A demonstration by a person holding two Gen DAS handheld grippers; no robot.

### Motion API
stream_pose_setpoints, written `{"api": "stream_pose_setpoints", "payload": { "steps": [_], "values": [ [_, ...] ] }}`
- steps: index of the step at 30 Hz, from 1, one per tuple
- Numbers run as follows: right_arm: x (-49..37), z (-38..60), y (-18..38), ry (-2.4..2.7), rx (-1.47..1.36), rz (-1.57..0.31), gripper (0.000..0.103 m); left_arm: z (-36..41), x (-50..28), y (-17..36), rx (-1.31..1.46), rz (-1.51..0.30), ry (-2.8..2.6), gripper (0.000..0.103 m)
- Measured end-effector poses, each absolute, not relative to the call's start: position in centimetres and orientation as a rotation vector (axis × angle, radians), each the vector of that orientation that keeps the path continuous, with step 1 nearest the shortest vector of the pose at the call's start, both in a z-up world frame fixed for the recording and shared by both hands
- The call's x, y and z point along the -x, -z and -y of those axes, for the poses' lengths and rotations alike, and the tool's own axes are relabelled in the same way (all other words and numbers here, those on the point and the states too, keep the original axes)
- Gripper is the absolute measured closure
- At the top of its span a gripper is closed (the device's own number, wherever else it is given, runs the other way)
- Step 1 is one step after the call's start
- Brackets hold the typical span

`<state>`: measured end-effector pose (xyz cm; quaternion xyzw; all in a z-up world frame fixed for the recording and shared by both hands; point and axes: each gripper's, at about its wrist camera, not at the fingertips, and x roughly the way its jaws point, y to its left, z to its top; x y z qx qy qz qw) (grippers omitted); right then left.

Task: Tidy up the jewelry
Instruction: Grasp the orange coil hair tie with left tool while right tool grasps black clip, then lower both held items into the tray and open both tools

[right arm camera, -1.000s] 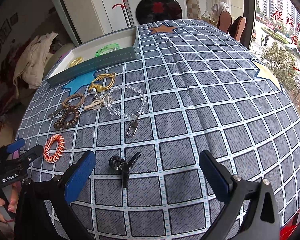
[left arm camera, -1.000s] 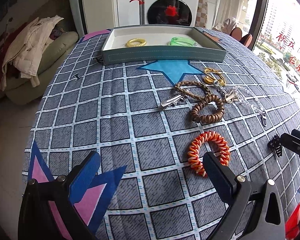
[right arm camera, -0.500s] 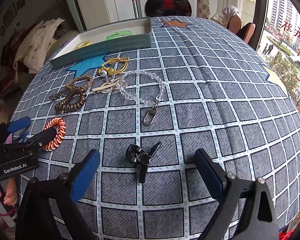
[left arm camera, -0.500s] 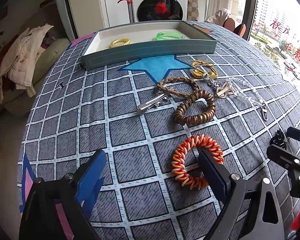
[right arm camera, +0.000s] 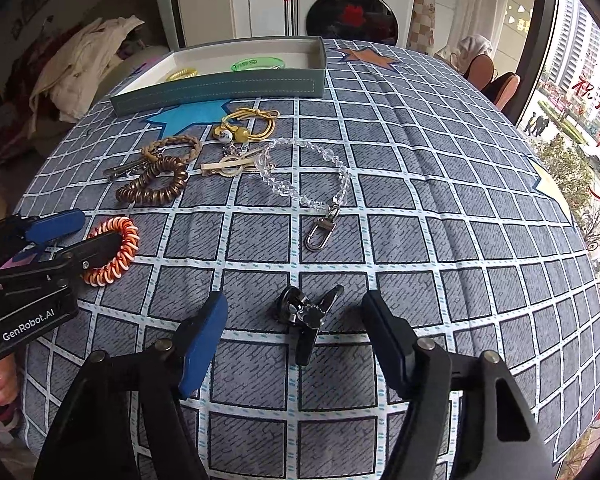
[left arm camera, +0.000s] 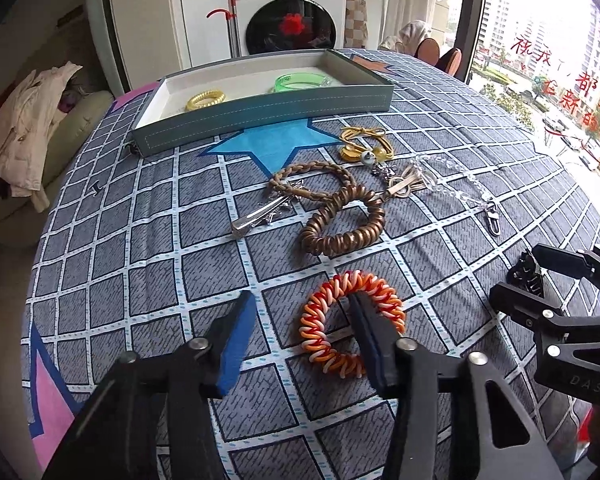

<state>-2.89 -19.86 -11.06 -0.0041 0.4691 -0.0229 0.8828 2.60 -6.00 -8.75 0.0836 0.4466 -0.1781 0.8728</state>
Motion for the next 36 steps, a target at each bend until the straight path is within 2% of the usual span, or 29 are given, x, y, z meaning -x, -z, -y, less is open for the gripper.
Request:
{"api": "stream_pose_setpoints", "payload": {
  "steps": [2,5,7,8,25,36],
  "values": [
    [2.9,19.8,11.0,0.045,0.010,-0.976,0.039,6.3,-2.5,8.6,-0.185,-0.934,0.396,0.069],
    [3.0,19.6,10.9,0.042,0.013,-0.973,0.051,6.1,-2.6,8.6,-0.163,-0.941,0.416,0.070],
    [3.0,19.6,10.8,0.038,0.010,-0.969,0.073,5.7,-2.7,8.5,-0.135,-0.950,0.426,0.070],
    [3.0,19.7,10.7,0.036,0.007,-0.969,0.075,5.5,-2.7,8.5,-0.121,-0.956,0.429,0.070],
    [1.2,22.3,8.1,-0.018,-0.183,-0.930,0.077,1.8,-4.6,6.5,0.005,-0.940,0.417,0.070],
    [-1.4,21.7,6.7,-0.057,-0.186,-0.918,0.077,0.7,-6.2,5.9,0.045,-0.934,0.405,0.070]
  ]
}}
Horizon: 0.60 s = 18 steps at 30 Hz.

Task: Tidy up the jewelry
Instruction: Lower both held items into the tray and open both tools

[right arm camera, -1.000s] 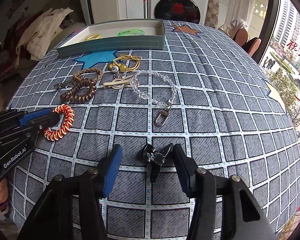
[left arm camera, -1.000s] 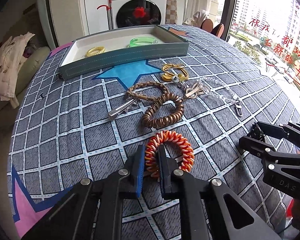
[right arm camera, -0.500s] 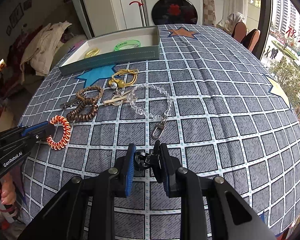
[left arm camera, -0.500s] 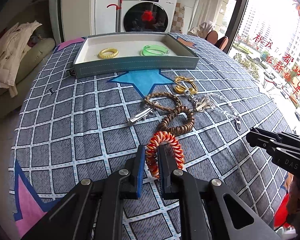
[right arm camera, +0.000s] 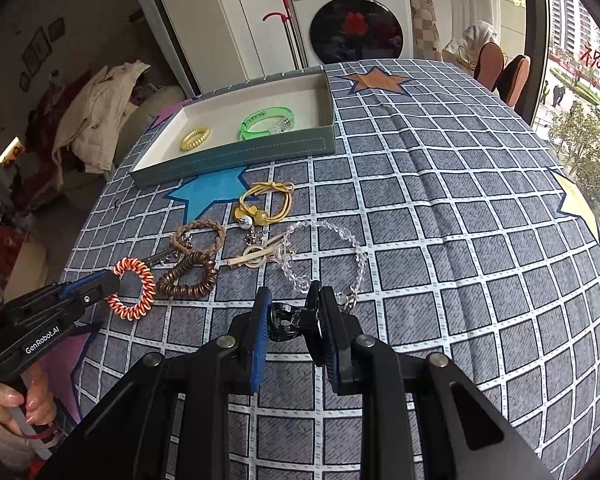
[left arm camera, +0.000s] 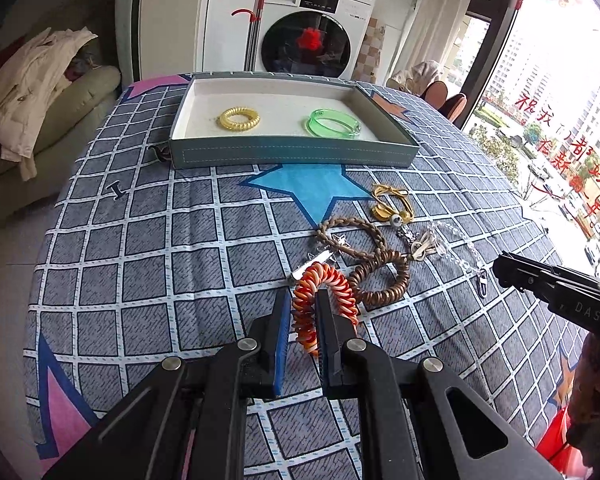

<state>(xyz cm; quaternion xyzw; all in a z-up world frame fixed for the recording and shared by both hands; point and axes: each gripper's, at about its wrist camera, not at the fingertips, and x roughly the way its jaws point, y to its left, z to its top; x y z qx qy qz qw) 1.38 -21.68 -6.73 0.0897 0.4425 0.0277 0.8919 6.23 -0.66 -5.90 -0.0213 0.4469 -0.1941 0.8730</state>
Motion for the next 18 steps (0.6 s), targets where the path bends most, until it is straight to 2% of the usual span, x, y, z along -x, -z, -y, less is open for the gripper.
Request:
{"api": "stream_pose_setpoints", "payload": {
  "steps": [18],
  "values": [
    [-12.7,20.1,2.8,-0.169,-0.155,-0.889,0.077,0.1,-15.1,1.0,0.032,-0.799,0.371,0.070]
  ]
}}
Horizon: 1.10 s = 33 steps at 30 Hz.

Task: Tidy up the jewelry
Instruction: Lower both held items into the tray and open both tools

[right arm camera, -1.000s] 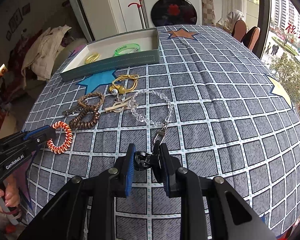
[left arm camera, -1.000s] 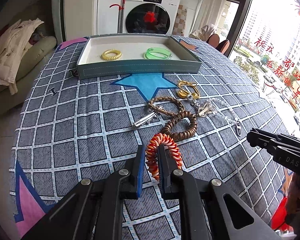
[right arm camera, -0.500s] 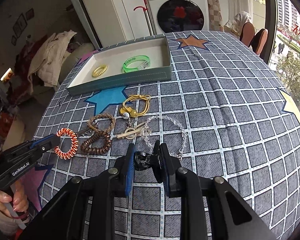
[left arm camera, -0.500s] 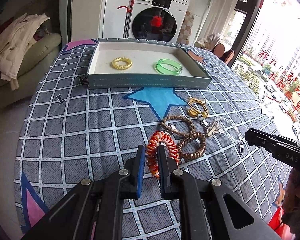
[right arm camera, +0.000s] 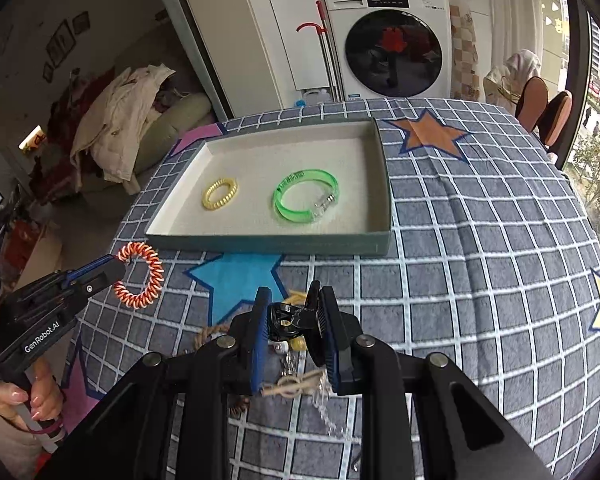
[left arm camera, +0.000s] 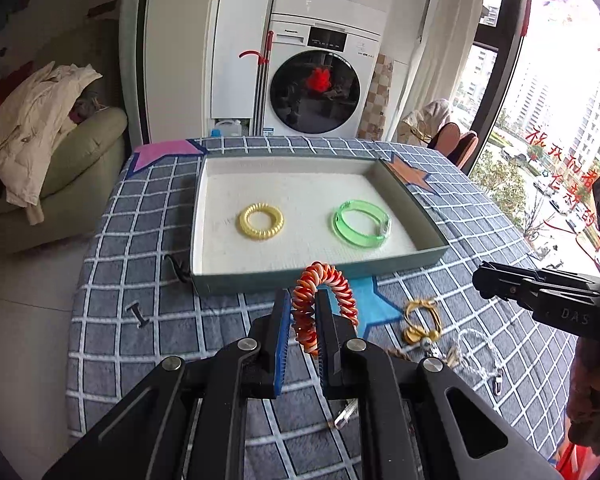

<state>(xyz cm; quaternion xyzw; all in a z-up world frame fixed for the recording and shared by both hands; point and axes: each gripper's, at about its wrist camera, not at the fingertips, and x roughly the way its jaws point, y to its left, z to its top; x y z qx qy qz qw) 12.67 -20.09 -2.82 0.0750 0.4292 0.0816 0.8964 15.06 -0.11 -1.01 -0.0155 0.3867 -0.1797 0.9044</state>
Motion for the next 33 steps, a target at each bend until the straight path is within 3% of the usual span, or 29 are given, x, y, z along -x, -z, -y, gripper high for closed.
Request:
{"api": "stream_pose_setpoints", "payload": {
  "steps": [10,20,33],
  "values": [
    [-21.7,17.5,4.0,-0.235,-0.202,-0.932,0.077,0.3,-23.2,2.7,0.017,-0.841,0.316,0.070],
    [-27.1,16.5,9.0,-0.295,-0.344,-1.060,0.077,1.2,-26.6,6.2,-0.016,-0.930,0.316,0.070],
    [-28.9,18.4,10.0,-0.106,-0.183,-1.022,0.077,2.9,-28.4,8.6,-0.130,-0.926,0.232,0.070]
  ]
}}
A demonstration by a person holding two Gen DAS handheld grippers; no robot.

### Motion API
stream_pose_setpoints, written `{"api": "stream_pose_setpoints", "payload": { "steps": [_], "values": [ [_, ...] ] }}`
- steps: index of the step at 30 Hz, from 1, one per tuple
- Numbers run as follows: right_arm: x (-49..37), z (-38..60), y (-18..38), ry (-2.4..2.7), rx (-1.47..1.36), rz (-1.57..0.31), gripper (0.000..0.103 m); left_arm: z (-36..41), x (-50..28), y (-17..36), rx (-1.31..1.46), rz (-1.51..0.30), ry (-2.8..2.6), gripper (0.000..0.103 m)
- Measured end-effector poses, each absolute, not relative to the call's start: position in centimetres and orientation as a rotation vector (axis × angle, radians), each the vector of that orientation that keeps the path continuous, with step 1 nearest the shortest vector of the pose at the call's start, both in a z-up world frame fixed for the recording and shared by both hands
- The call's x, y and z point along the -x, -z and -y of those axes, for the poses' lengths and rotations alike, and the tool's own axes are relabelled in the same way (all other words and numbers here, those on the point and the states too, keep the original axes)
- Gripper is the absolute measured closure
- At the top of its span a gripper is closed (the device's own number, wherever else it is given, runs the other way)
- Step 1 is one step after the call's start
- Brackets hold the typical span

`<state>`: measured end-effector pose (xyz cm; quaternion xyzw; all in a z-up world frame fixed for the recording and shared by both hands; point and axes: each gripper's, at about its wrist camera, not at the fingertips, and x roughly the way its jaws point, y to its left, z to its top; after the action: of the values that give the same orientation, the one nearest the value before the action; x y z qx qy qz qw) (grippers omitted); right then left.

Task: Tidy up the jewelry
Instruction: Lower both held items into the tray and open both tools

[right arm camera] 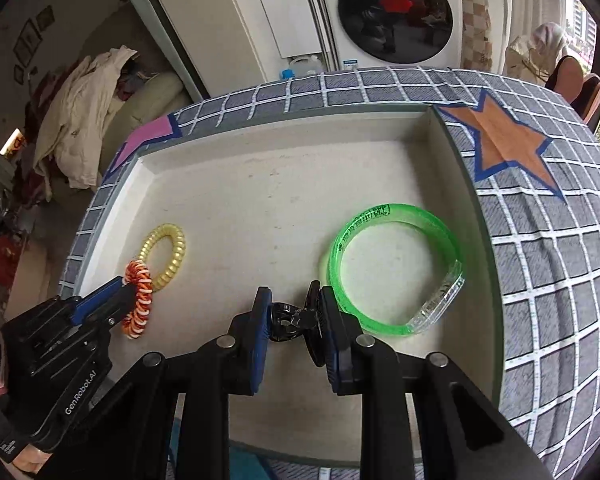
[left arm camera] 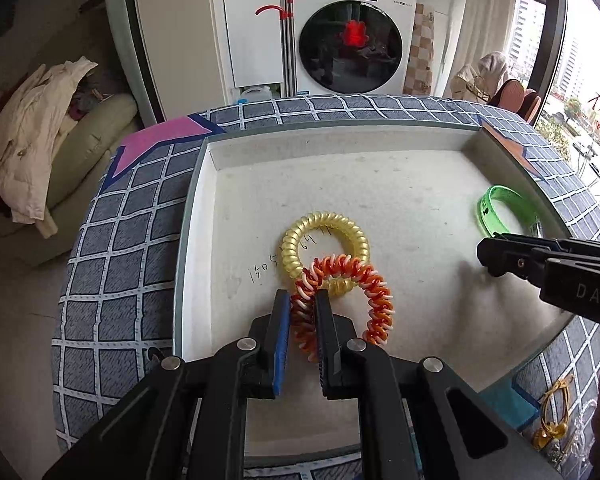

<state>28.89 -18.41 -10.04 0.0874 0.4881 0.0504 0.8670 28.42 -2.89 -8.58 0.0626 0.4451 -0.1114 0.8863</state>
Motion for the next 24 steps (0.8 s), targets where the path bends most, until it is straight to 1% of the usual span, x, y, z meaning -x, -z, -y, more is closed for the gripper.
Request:
{"api": "stream_pose_setpoints", "payload": {
  "steps": [6,8,10,11,14,18,24],
  "values": [
    [-28.5,18.1,9.9,-0.080,-0.122,-0.994,0.075,3.2,-28.8,8.4,-0.139,-0.917,0.215,0.070],
    [-28.3,18.1,9.8,-0.093,-0.141,-0.994,0.067,3.2,-28.7,8.4,-0.133,-0.919,0.210,0.070],
    [-28.3,18.2,9.8,-0.105,-0.165,-1.000,0.046,3.2,-28.5,8.4,-0.139,-0.919,0.208,0.070],
    [-28.1,18.3,9.7,-0.109,-0.172,-0.998,0.043,3.3,-28.4,8.4,-0.143,-0.919,0.207,0.070],
    [-27.5,18.3,9.3,-0.122,-0.186,-0.986,0.043,3.3,-28.0,8.3,-0.140,-0.909,0.207,0.070],
    [-26.2,18.4,8.4,-0.120,-0.198,-0.963,0.036,3.3,-27.5,8.1,-0.129,-0.892,0.192,0.070],
    [-24.0,18.7,6.9,-0.104,-0.211,-0.923,0.030,3.4,-27.0,7.7,-0.137,-0.873,0.171,0.070]
  ]
}}
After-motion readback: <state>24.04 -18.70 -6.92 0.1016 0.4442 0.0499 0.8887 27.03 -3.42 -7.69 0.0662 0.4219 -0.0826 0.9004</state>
